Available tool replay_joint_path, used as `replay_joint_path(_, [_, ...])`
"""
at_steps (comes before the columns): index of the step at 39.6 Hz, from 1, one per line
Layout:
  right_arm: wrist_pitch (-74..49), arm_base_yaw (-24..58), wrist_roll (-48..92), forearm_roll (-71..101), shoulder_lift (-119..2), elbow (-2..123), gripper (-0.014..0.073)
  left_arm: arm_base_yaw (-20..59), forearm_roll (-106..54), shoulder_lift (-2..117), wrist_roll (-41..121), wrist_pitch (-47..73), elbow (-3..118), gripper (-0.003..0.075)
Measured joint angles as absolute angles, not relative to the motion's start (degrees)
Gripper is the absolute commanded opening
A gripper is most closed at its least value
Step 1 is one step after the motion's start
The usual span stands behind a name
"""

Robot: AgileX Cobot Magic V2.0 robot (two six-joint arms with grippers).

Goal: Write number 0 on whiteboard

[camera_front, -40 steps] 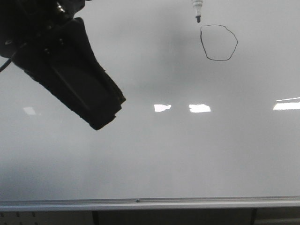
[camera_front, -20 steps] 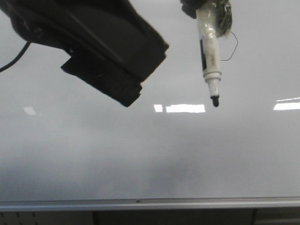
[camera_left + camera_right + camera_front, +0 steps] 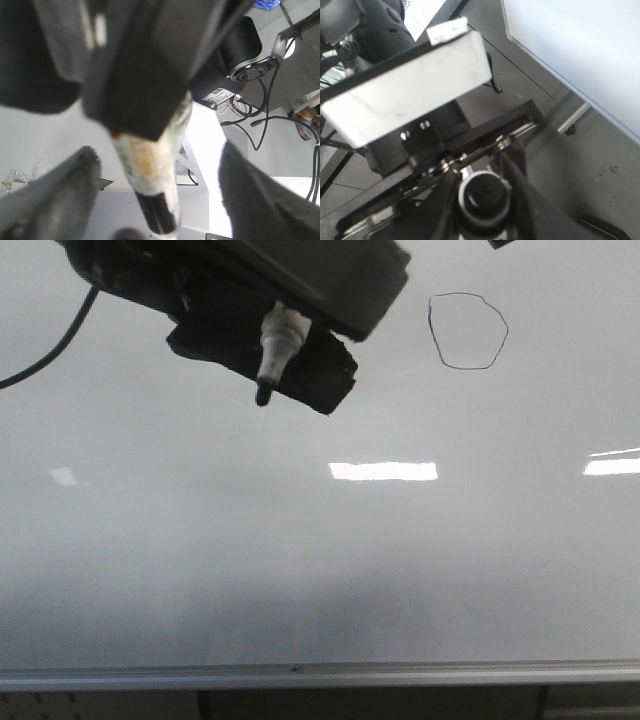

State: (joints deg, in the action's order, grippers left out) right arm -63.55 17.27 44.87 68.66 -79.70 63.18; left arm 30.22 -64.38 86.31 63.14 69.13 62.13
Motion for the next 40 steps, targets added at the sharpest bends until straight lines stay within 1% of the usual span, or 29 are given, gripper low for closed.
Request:
replay_joint_path(5, [-63.30,17.27,45.36,68.77,-79.70,63.10,-0.0061,30.22,-63.85,86.31,63.14,69.05,62.13,0.0116])
replay_joint_path(9, [-63.22,17.27,45.64,68.85,-79.70,63.10,-0.0061,30.22,-63.03,86.31,63.14,69.05,62.13,-0.0010])
replay_joint_path(12, [-63.33,17.27,46.32,68.90,-79.49,63.10,-0.0053,30.22,-62.45,86.31,62.48,68.66,62.13,-0.0020])
replay_joint_path(14, [-63.33,17.27,46.77,68.80,-79.35,63.10,-0.0032,30.22,-62.32,86.31,62.10,68.40,62.13,-0.0020])
replay_joint_path(15, [-63.33,17.27,46.77,68.80,-79.35,63.10,-0.0008,30.22,-62.23,86.31,61.94,68.40,62.13,-0.0020])
replay_joint_path(18, [-63.33,17.27,46.95,68.80,-79.35,63.10,0.0093,30.22,-61.96,86.31,61.69,68.40,62.13,-0.0020])
replay_joint_path(23, [-63.46,17.27,47.00,68.61,-79.35,63.10,0.0356,30.22,-60.88,86.31,61.80,68.18,62.13,-0.0020])
replay_joint_path(26, [-63.32,17.27,47.00,68.80,-79.35,63.23,0.0468,30.22,-59.12,86.31,62.60,68.22,62.13,-0.0020])
replay_joint_path(27, [-63.04,17.27,47.15,68.80,-79.35,63.37,0.0484,30.22,-58.40,86.31,62.74,68.38,62.13,-0.0020])
replay_joint_path(36, [-58.79,17.27,49.31,67.07,-75.89,63.78,0.0479,30.09,-52.77,86.31,61.87,67.79,62.13,-0.0020])
replay_joint_path(38, [-57.16,17.27,49.43,65.15,-74.00,63.67,0.0461,29.53,-50.50,86.31,59.88,66.16,62.13,-0.0020])
replay_joint_path(40, [-55.28,17.27,49.48,63.26,-71.62,63.04,0.0421,28.76,-47.49,86.31,56.88,63.58,62.13,-0.0020])
